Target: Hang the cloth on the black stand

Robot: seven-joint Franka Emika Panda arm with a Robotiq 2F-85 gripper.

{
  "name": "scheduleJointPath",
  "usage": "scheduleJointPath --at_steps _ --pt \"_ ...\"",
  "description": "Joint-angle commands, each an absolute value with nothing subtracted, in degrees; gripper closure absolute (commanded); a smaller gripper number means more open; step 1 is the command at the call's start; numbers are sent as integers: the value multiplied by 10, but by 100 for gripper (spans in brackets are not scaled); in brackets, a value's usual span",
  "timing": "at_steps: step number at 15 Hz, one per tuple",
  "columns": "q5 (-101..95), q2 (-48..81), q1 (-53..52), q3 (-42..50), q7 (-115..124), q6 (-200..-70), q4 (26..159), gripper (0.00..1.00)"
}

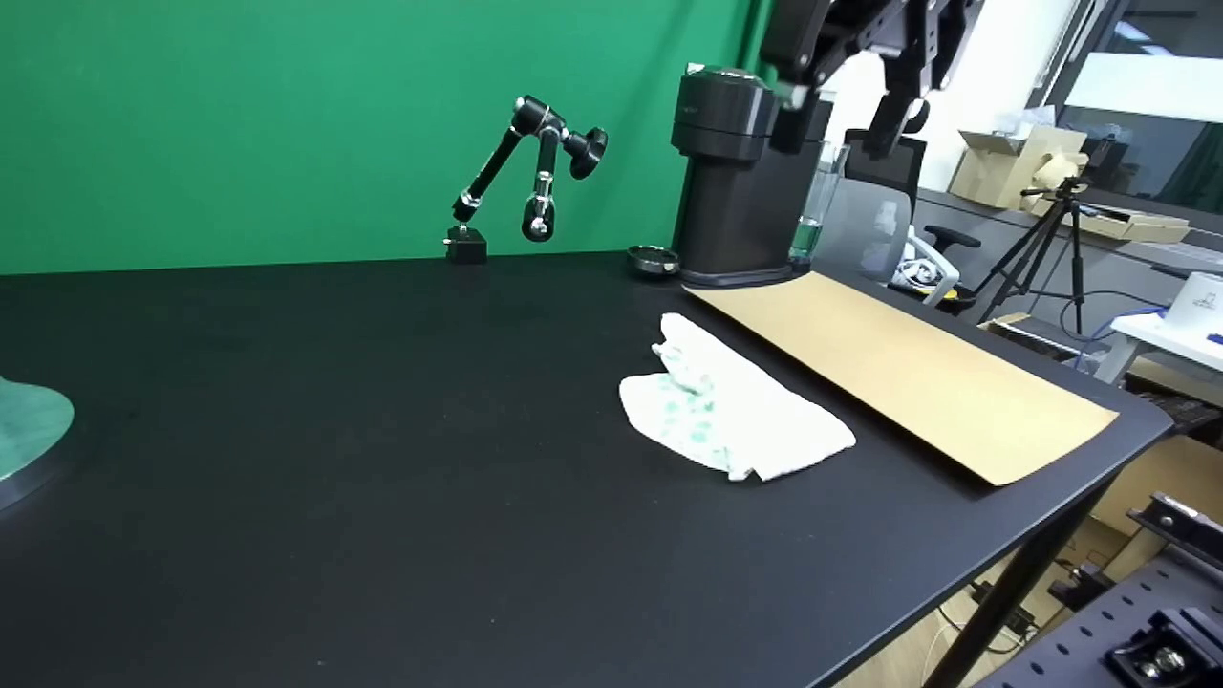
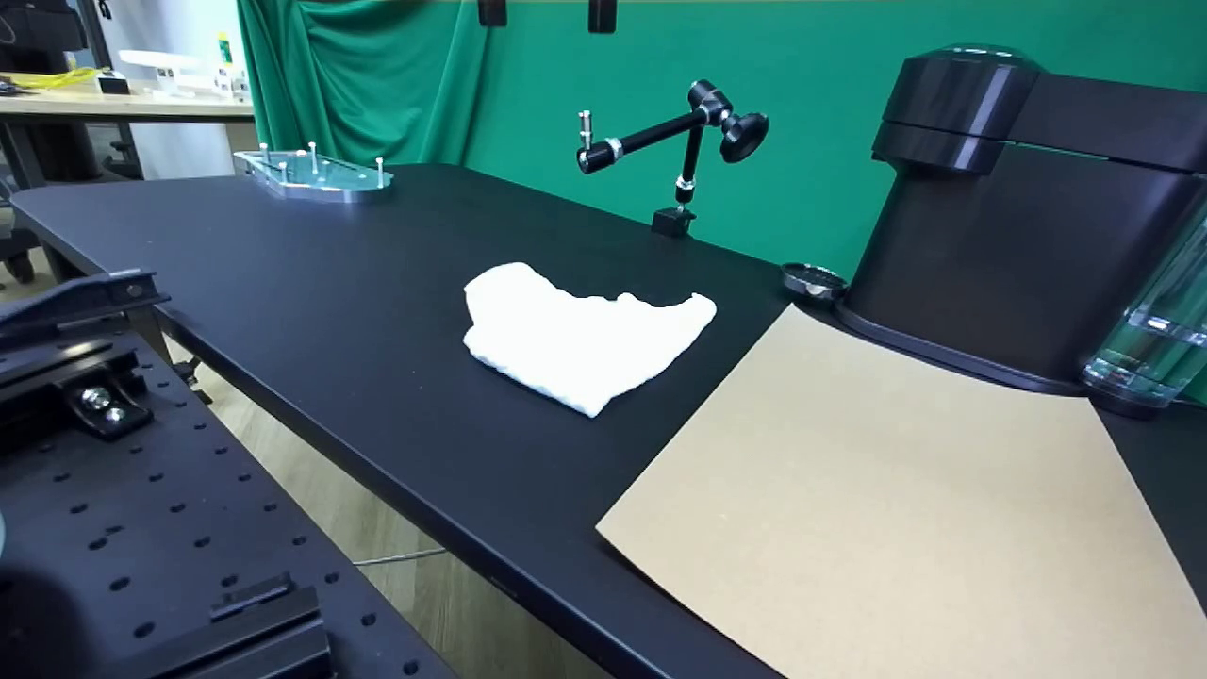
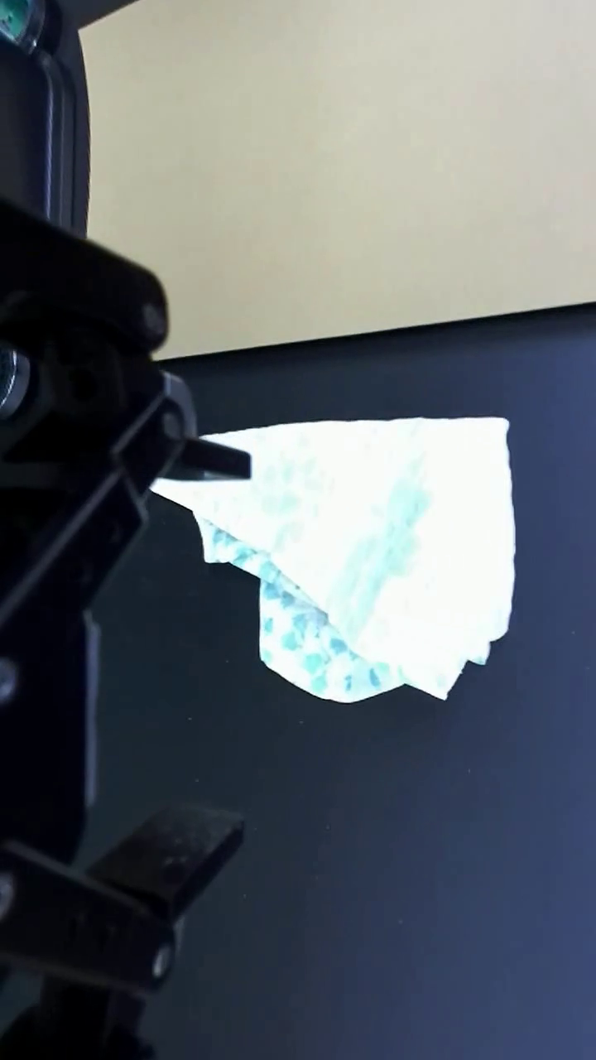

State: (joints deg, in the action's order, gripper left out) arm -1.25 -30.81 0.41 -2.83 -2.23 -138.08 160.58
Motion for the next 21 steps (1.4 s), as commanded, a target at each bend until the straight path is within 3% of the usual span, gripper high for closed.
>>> scheduleJointPath --at_steps 1,9,16,17,18,21 --pt "-13 -215 -3 -32 -2 -1492 1614 0" --pt "27 3 -26 -30 -31 -1617 1602 0" --pt "3 95 -37 -25 10 -1670 1579 0" --pt "-9 100 -42 -17 20 -1684 1579 25" --pt "-21 103 -46 -8 30 -1695 1579 25" --pt "-46 108 -60 20 53 -1716 1578 47"
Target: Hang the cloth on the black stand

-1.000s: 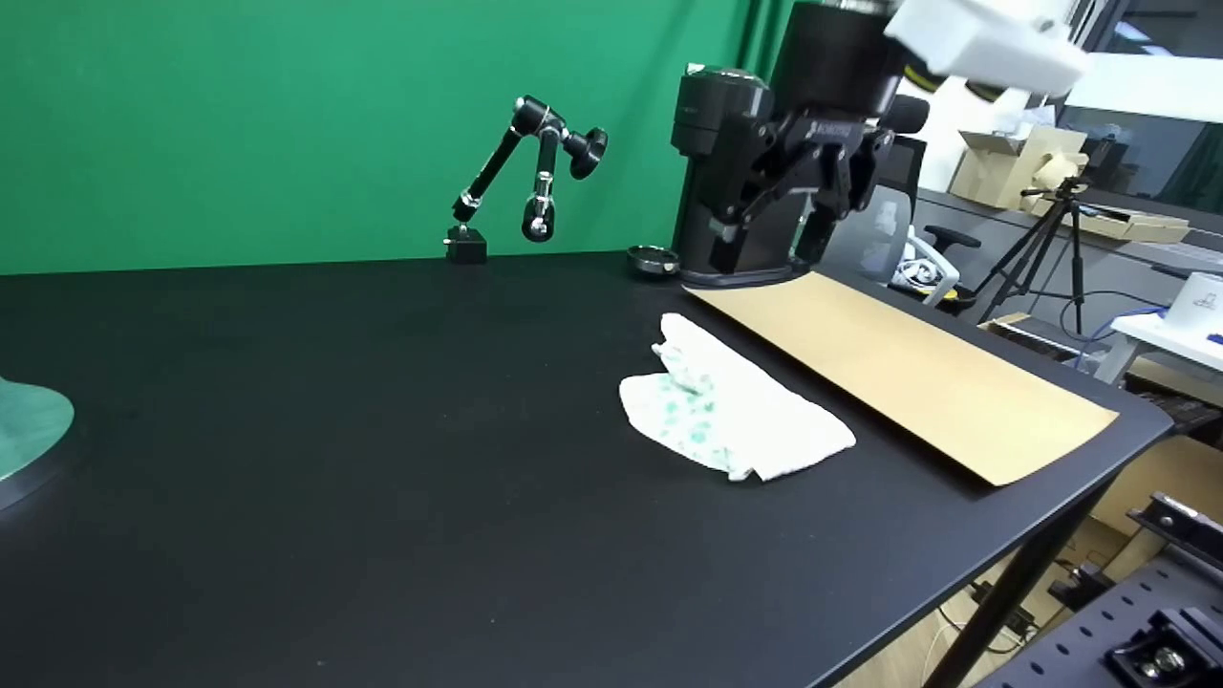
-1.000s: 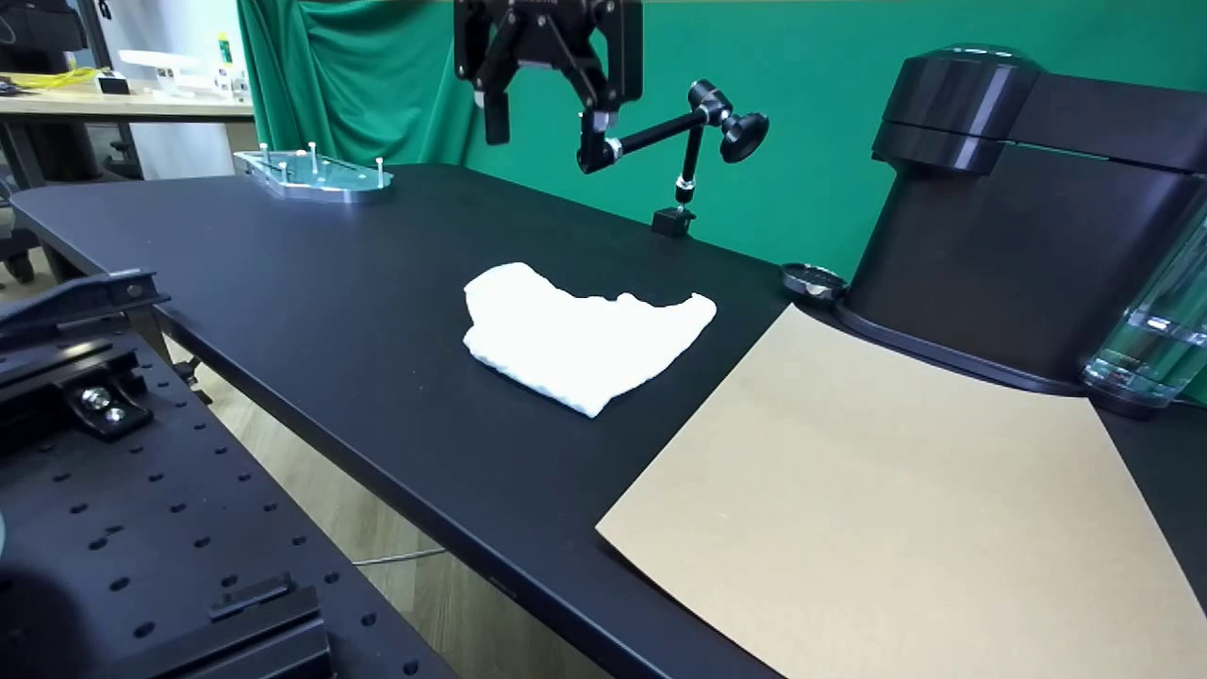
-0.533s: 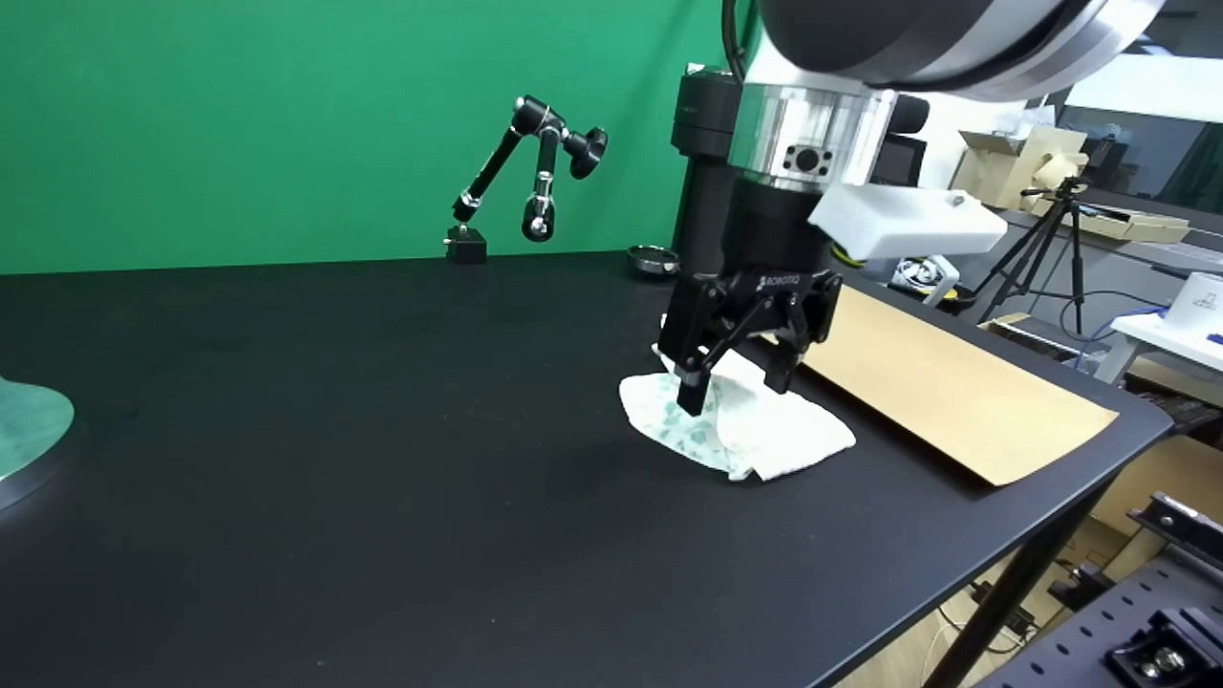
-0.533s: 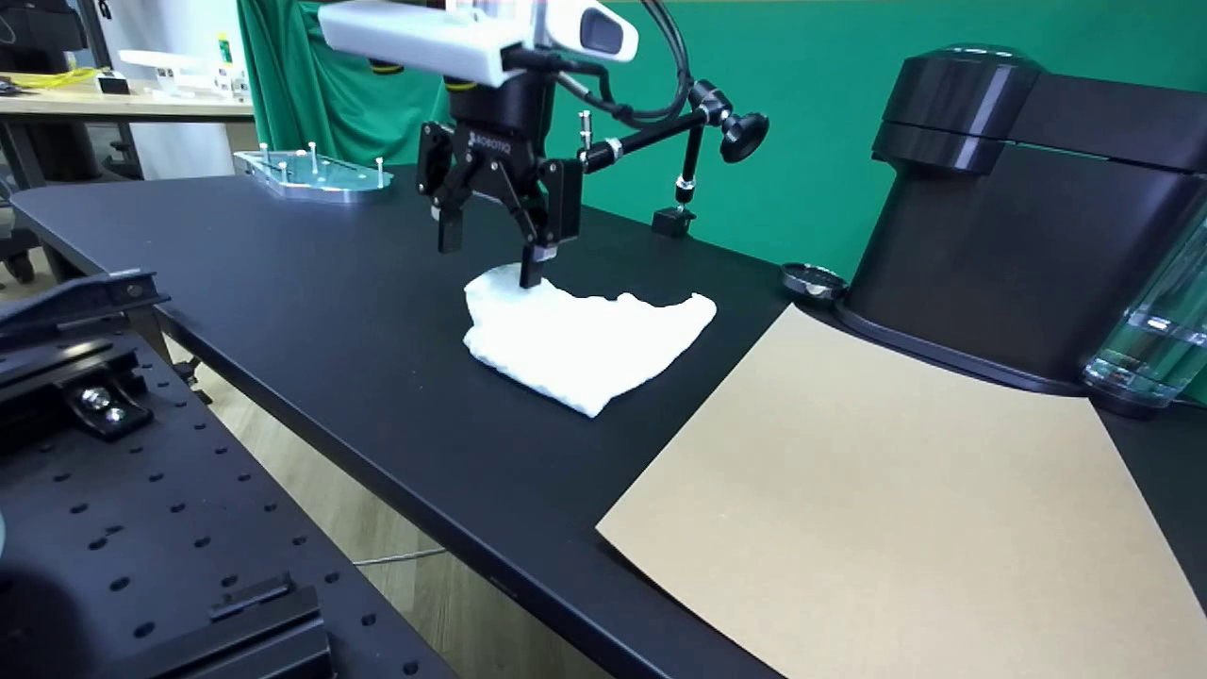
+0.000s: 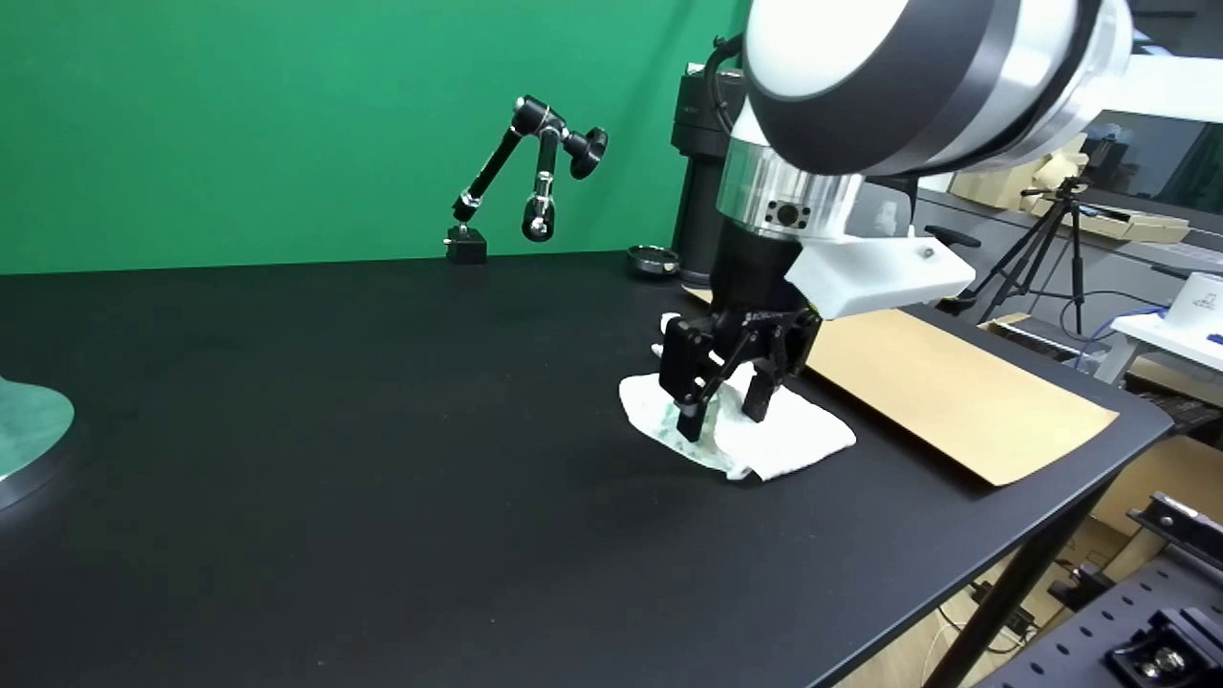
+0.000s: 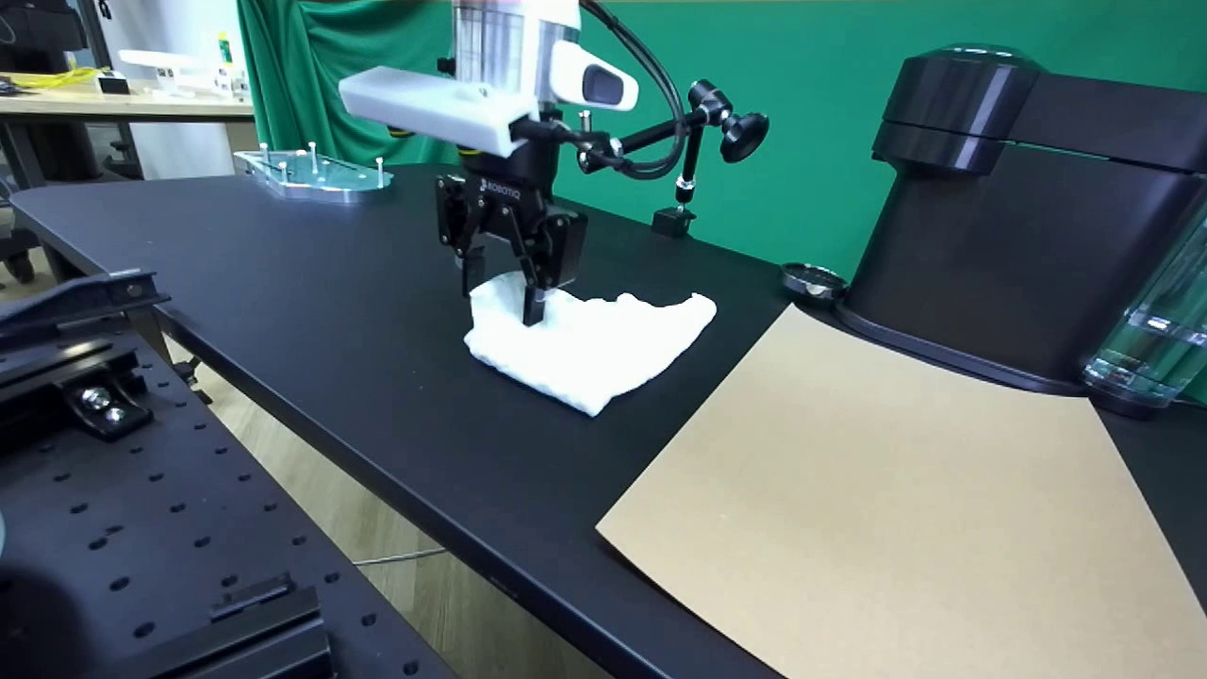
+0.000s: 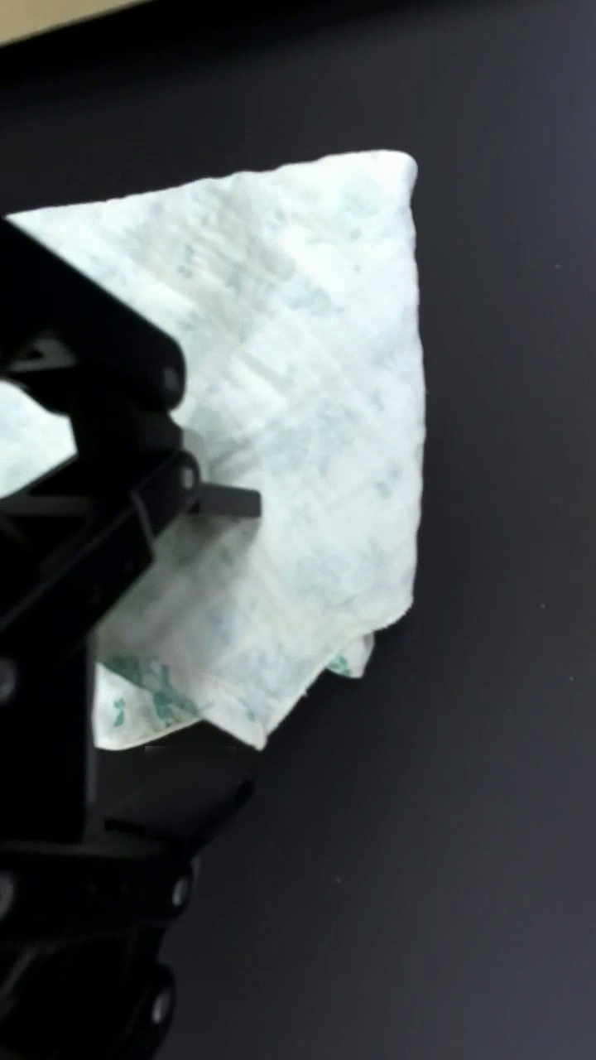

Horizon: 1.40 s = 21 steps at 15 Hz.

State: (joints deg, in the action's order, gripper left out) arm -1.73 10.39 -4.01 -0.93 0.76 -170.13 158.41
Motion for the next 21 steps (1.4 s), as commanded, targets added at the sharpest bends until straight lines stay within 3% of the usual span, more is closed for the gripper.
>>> scheduleJointPath --at_steps 1,5,8,14,21 --pt "-51 106 -65 28 61 -1716 1577 54" --pt "-84 95 -104 85 142 -1674 1556 81" --pt "-64 80 -98 70 189 -1596 1531 99" --pt "-15 46 -73 27 201 -1464 1434 100" --pt "-21 37 -53 4 198 -1252 1208 100"
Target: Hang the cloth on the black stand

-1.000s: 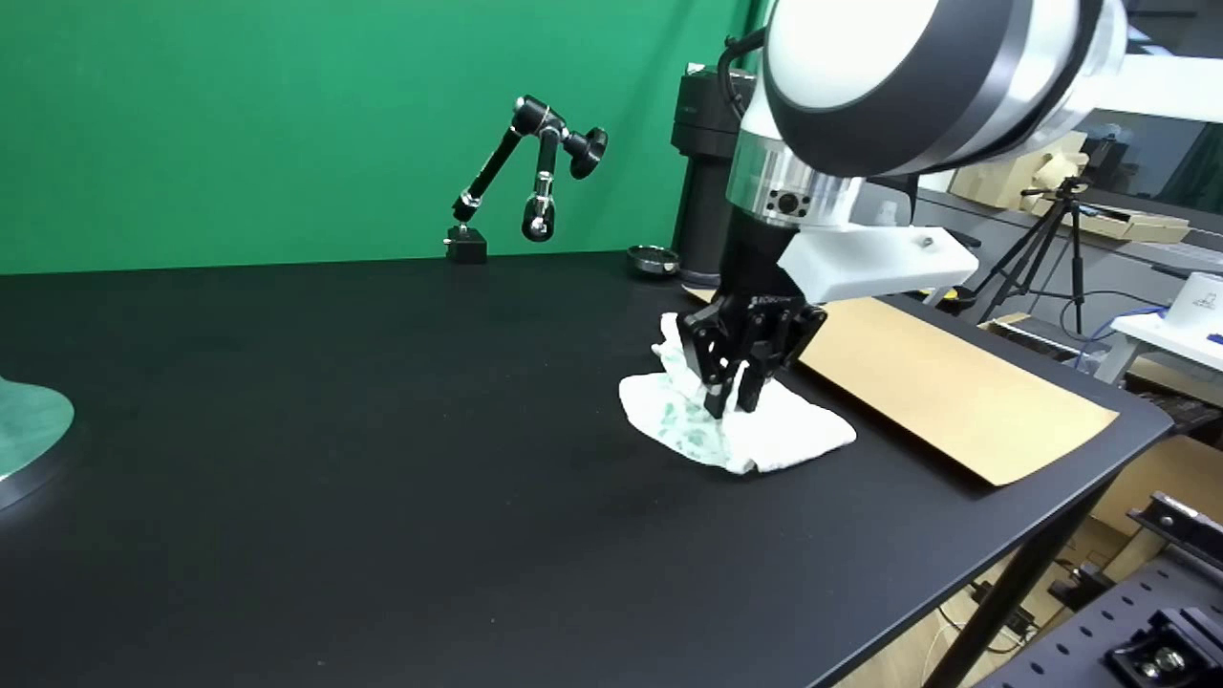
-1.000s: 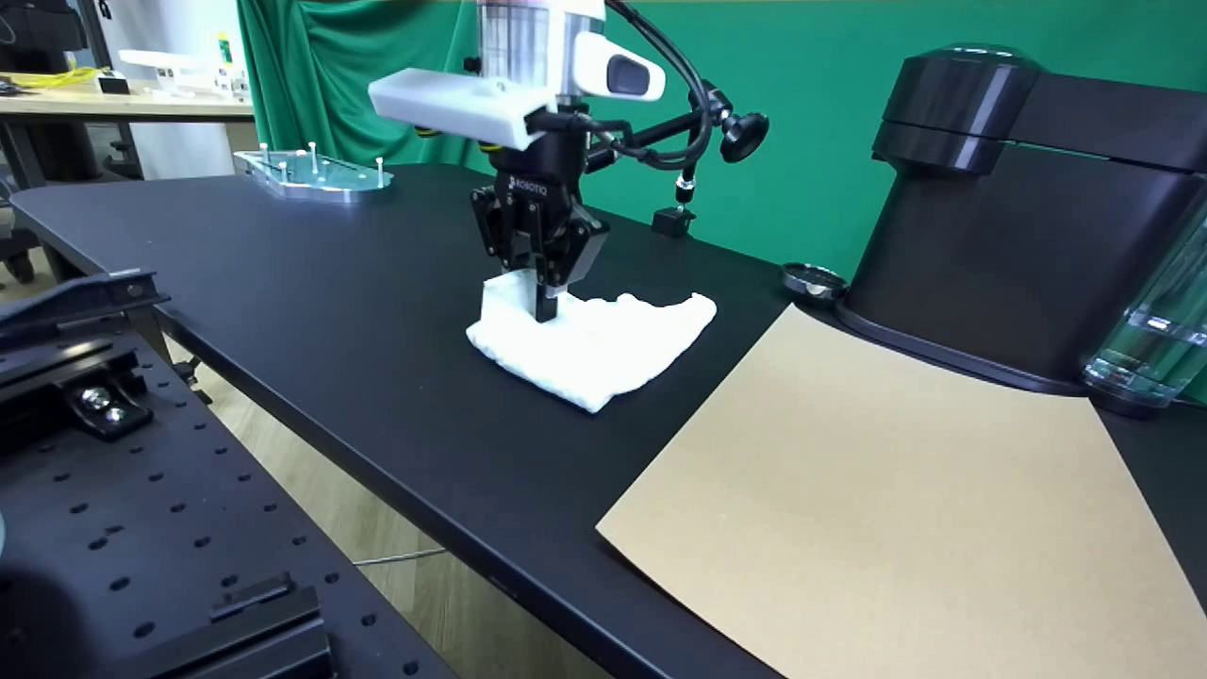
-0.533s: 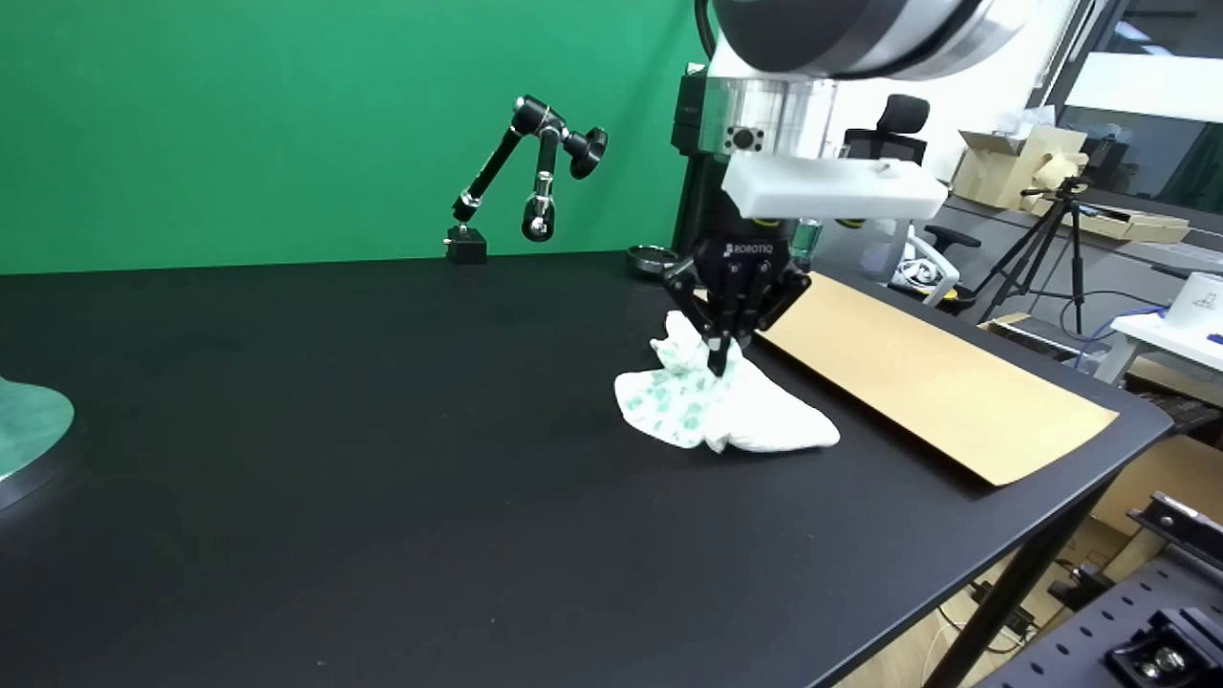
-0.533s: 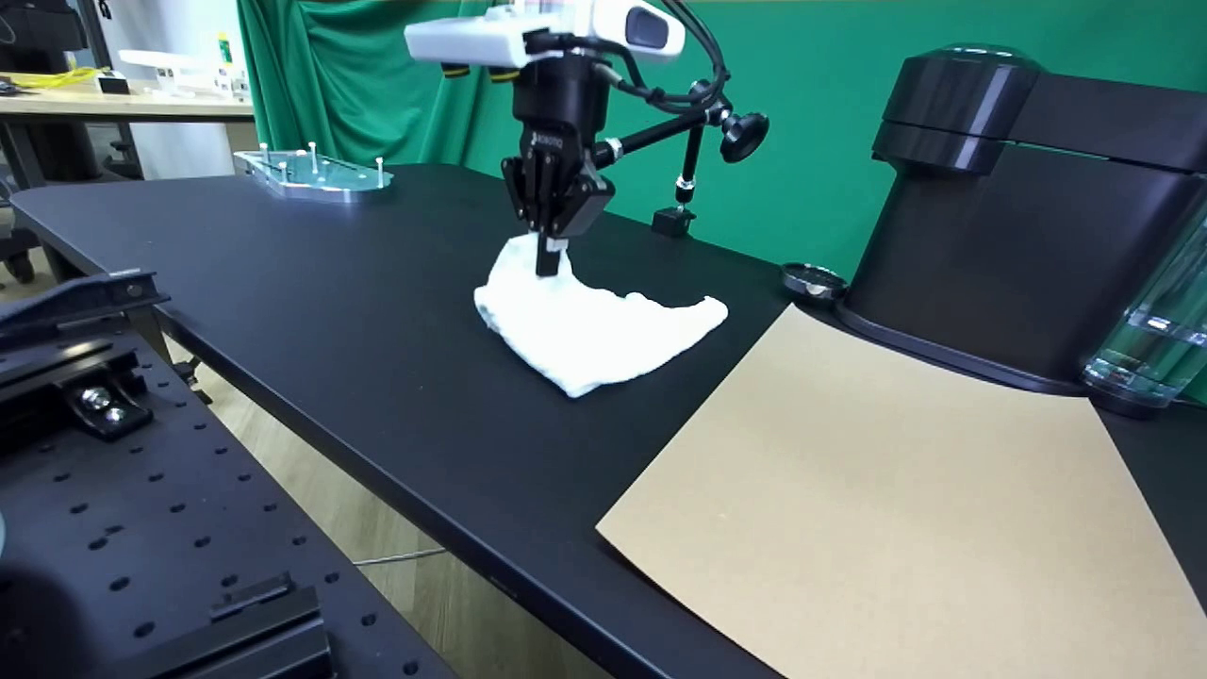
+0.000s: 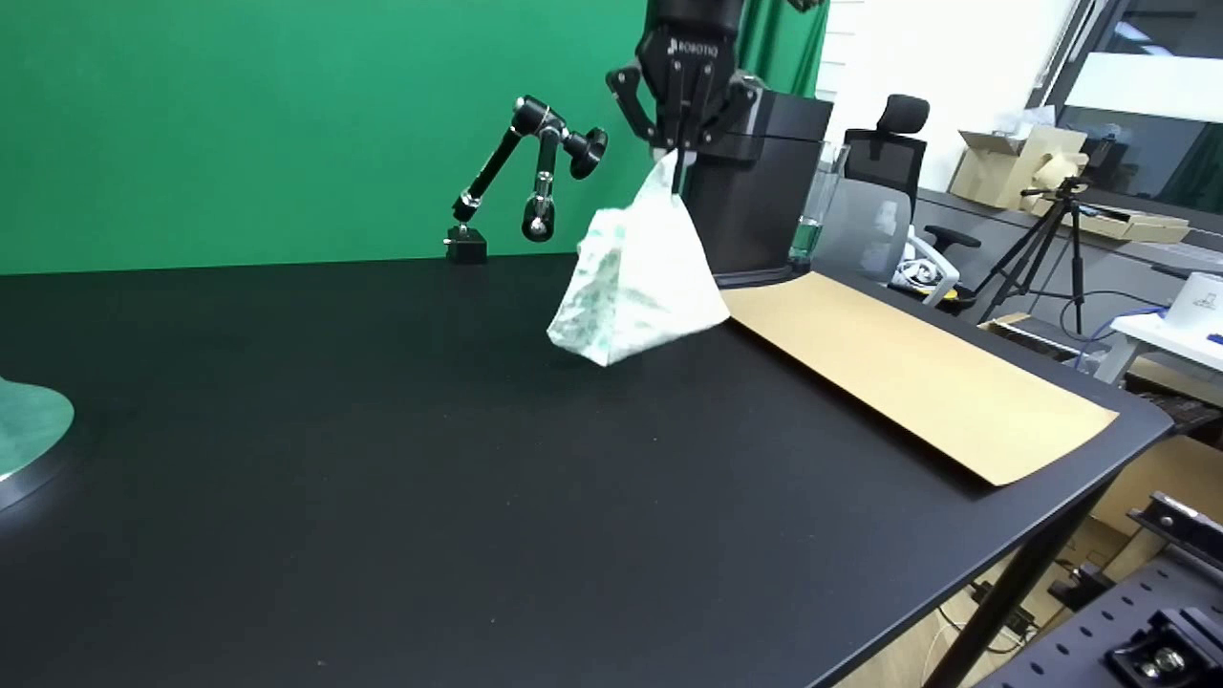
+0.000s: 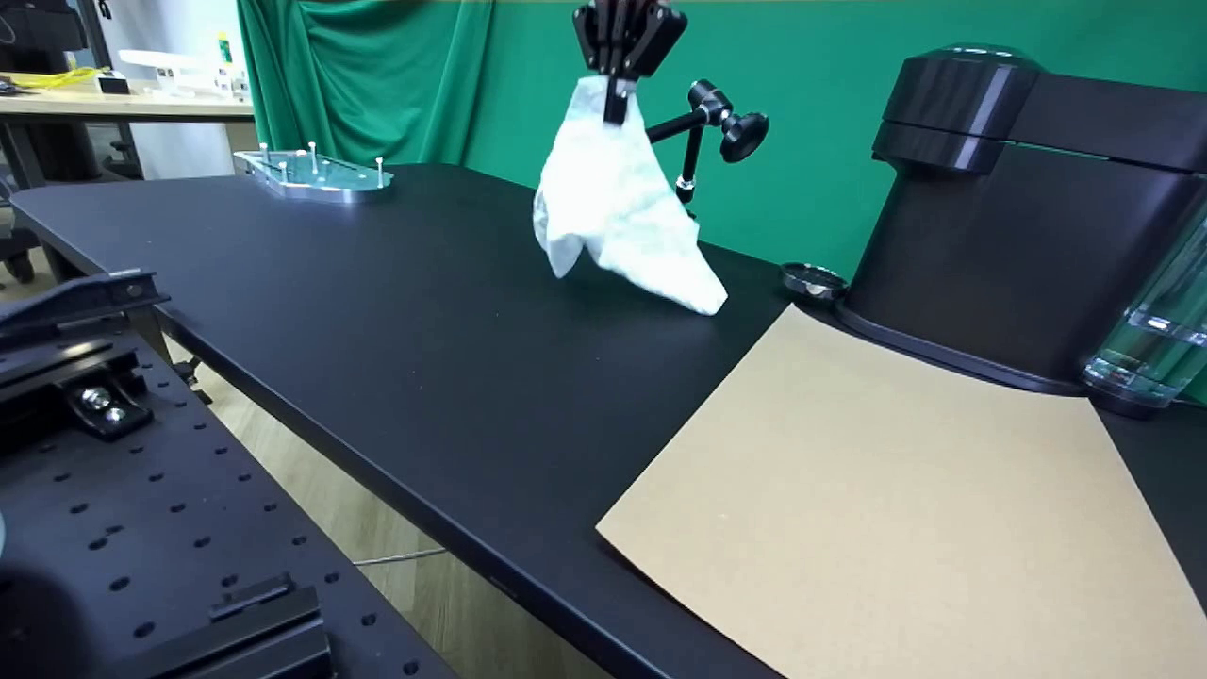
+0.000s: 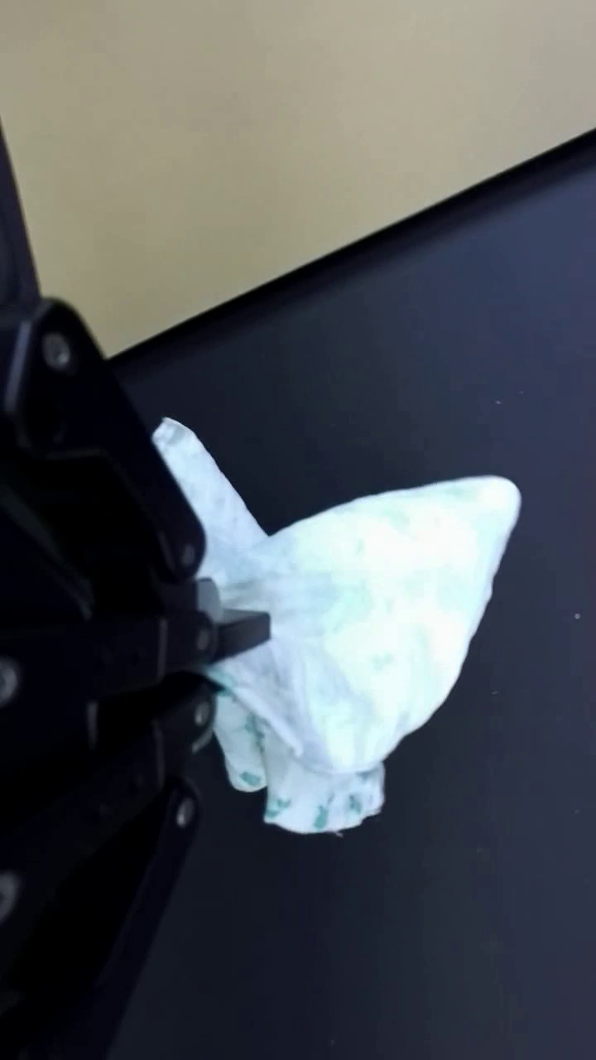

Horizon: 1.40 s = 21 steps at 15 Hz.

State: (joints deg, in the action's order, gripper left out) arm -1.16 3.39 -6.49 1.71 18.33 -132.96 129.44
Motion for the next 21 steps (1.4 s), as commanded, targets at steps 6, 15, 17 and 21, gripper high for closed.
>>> scheduleJointPath --at_steps 6,15,17,21 --pt "-11 62 -53 -11 194 -1153 1072 100" --pt "4 152 -77 -40 199 -1100 960 100" --pt "5 171 -85 -44 200 -1093 942 100" --pt "5 201 -97 -45 200 -1084 919 100"
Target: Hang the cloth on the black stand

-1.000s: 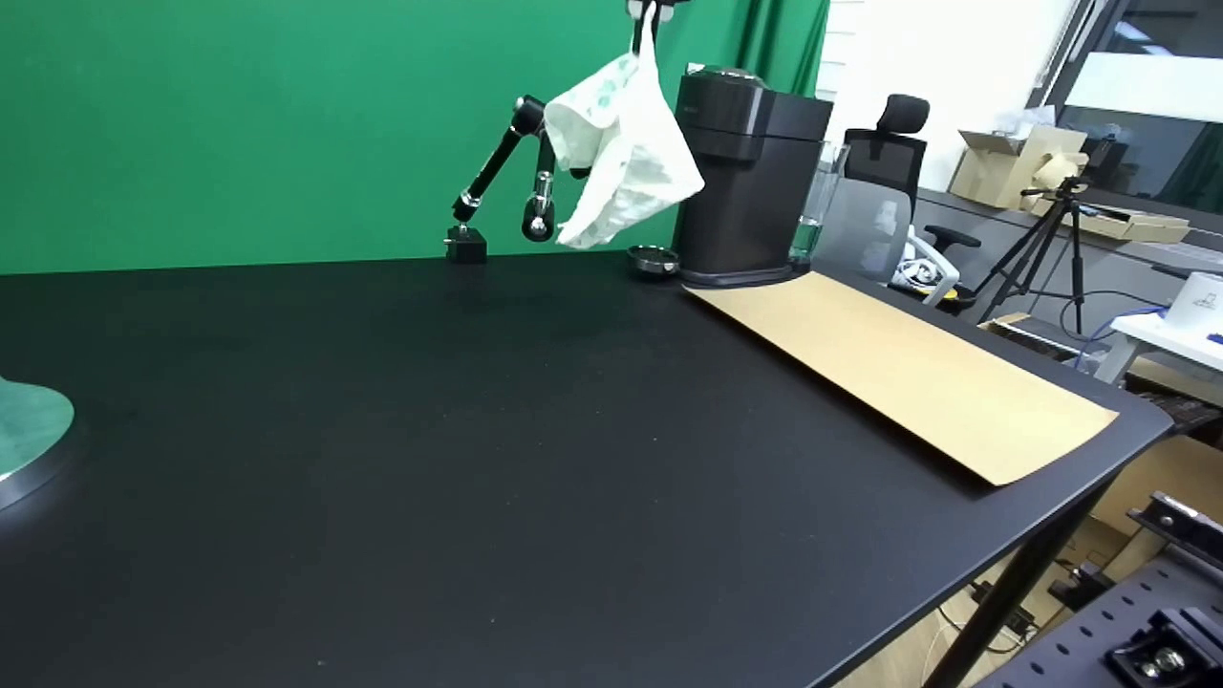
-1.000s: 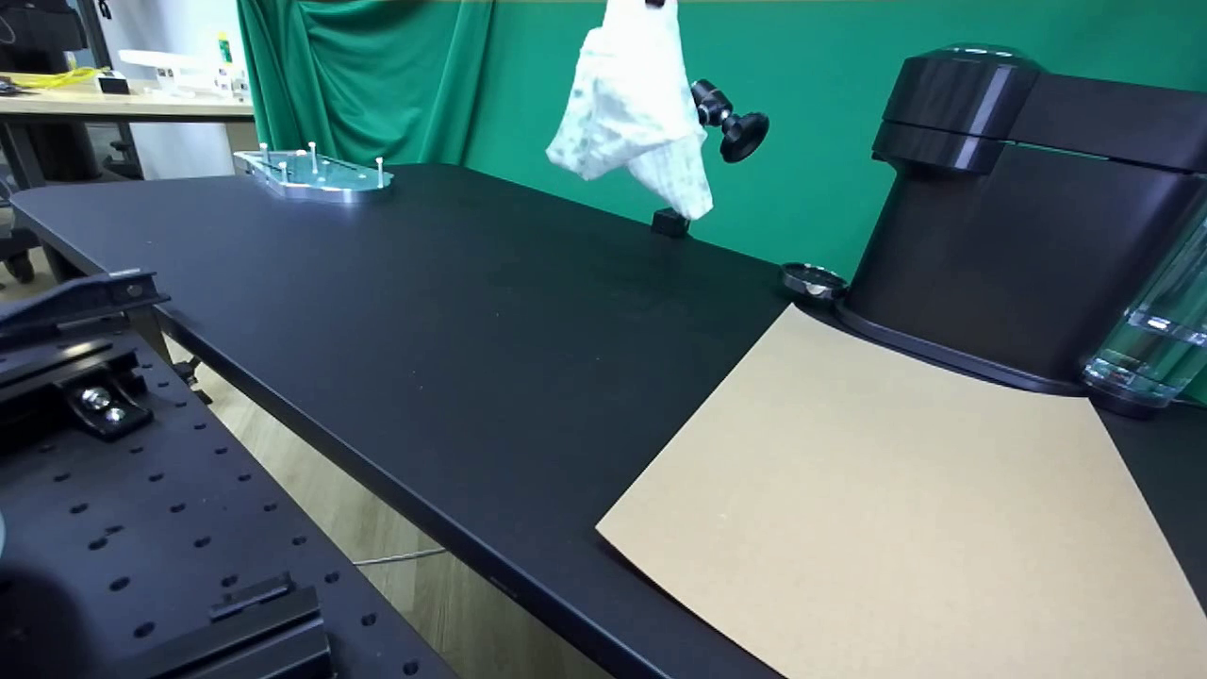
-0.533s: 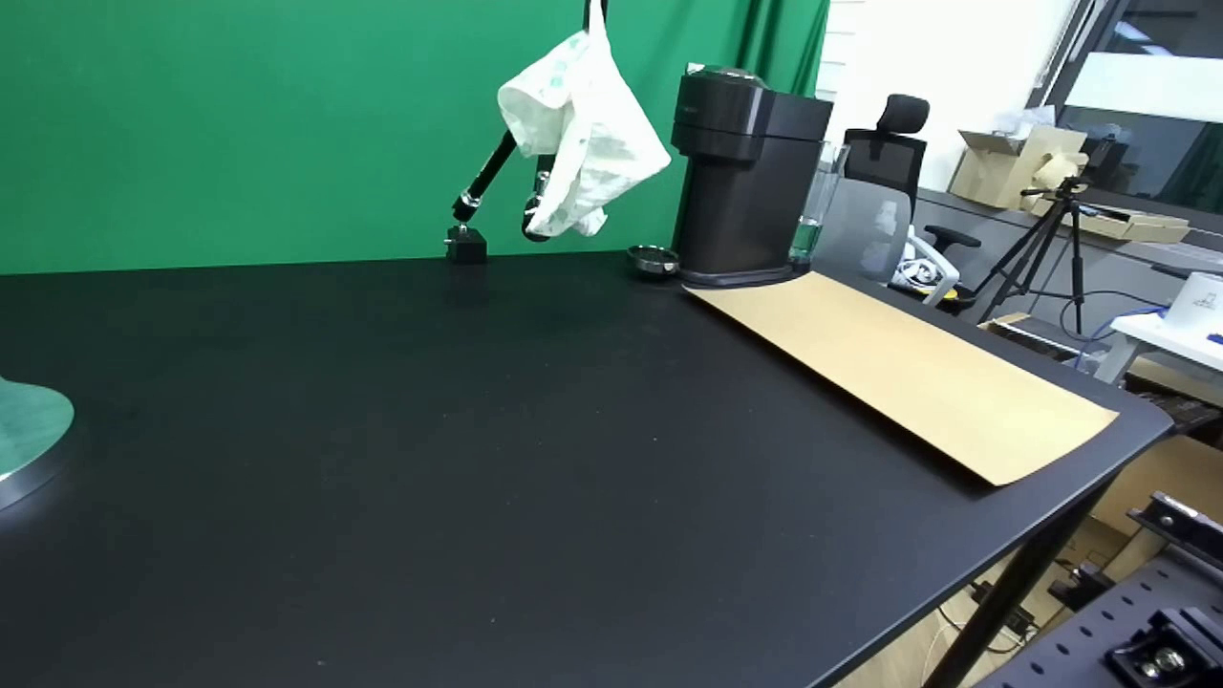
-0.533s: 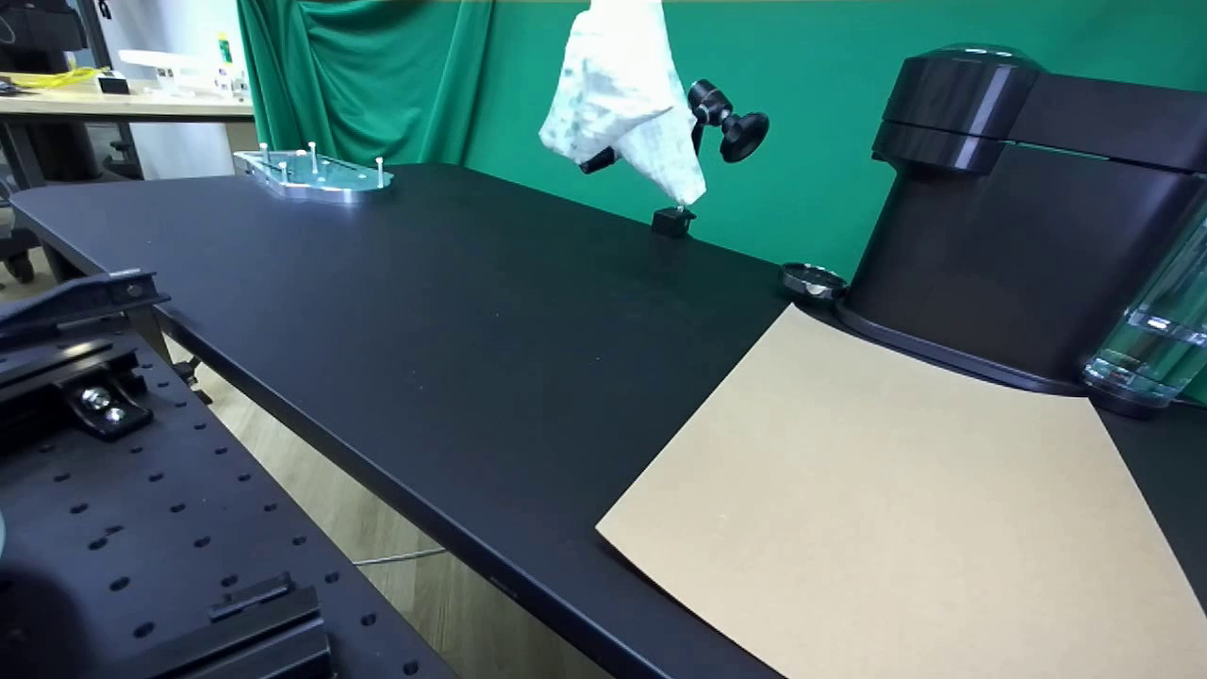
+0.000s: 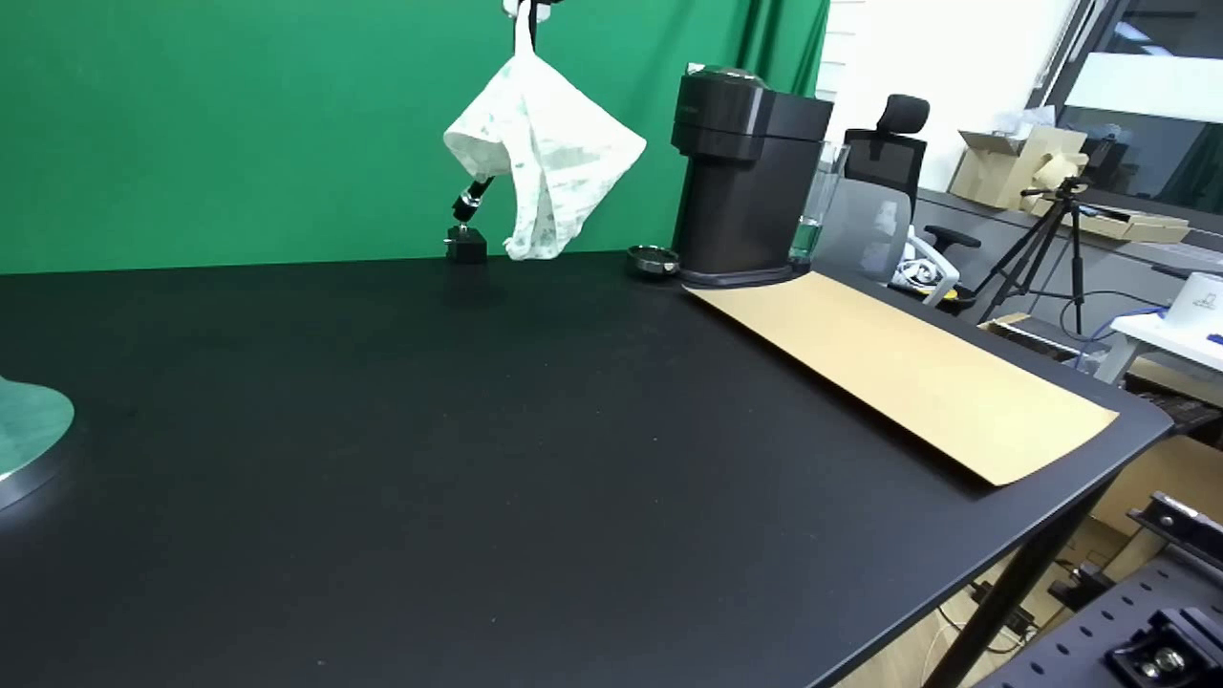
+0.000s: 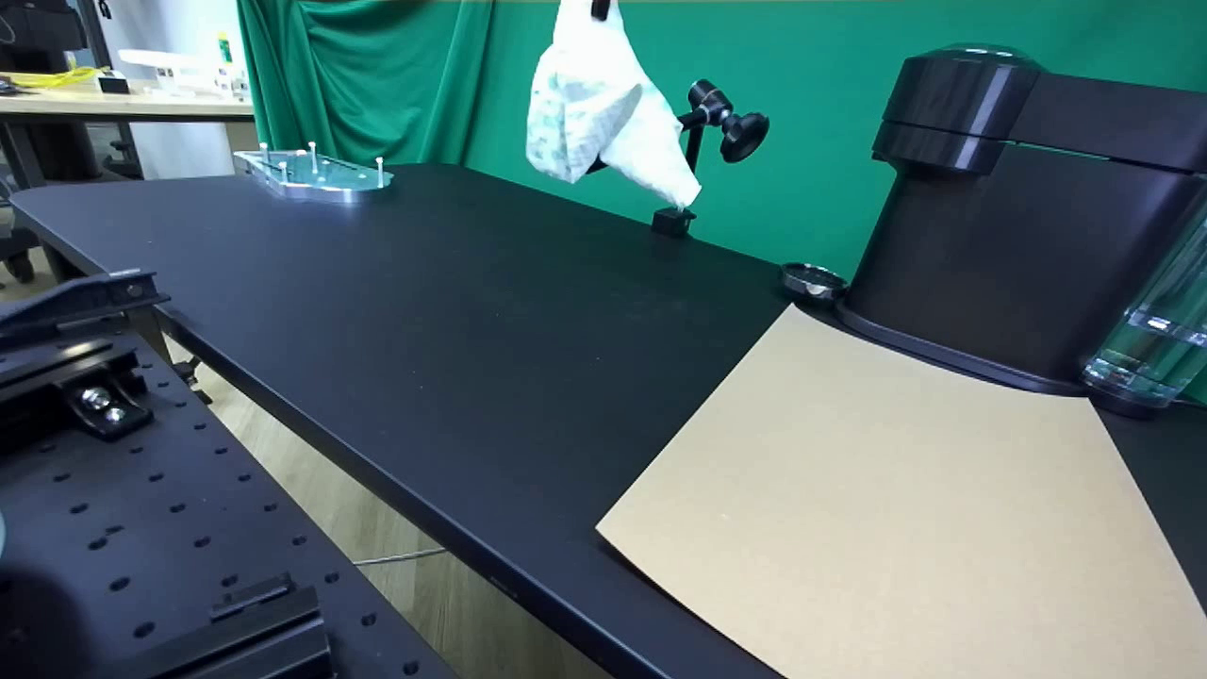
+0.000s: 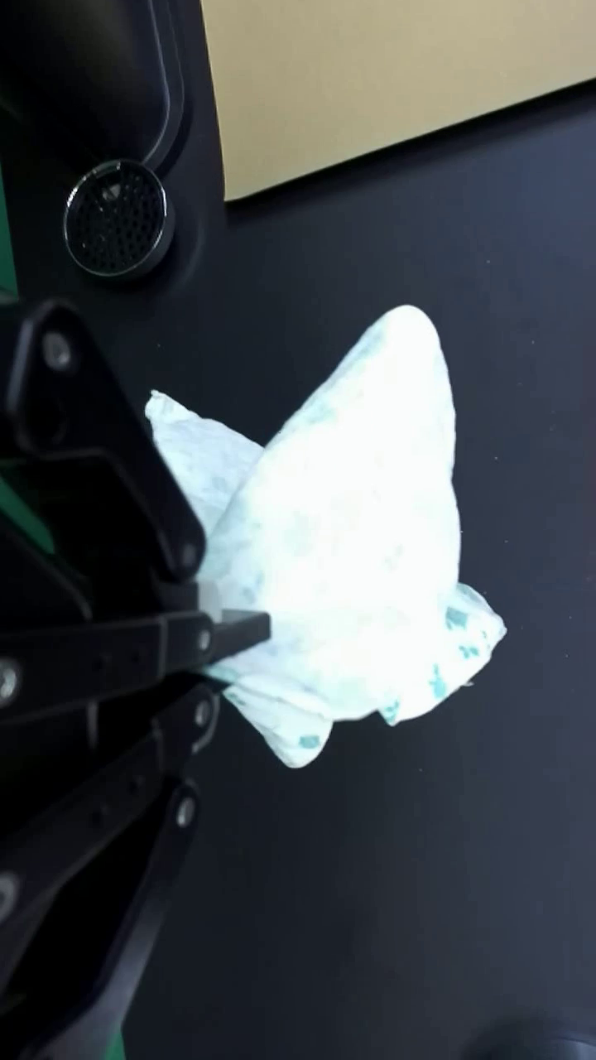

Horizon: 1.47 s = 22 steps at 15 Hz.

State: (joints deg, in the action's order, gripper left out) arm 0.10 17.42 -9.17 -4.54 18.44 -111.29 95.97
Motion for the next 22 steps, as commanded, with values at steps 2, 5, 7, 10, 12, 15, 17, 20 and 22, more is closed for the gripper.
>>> scheduleJointPath --at_steps 2,5,7,10,12,15,17,20,22 --pt "5 213 -97 -43 200 -1073 910 73" --pt "6 223 -96 -40 198 -1059 898 60" --pt "6 225 -95 -37 198 -1051 893 45" --pt "6 222 -93 -34 195 -1043 892 26" --pt "7 216 -91 -35 186 -1040 898 12" --pt "7 199 -87 -41 141 -1017 912 0" --pt "-6 184 -88 -42 111 -1002 924 0" --pt "-19 147 -85 -41 72 -1034 977 0" --pt "-16 110 -77 -41 51 -1075 1038 0"
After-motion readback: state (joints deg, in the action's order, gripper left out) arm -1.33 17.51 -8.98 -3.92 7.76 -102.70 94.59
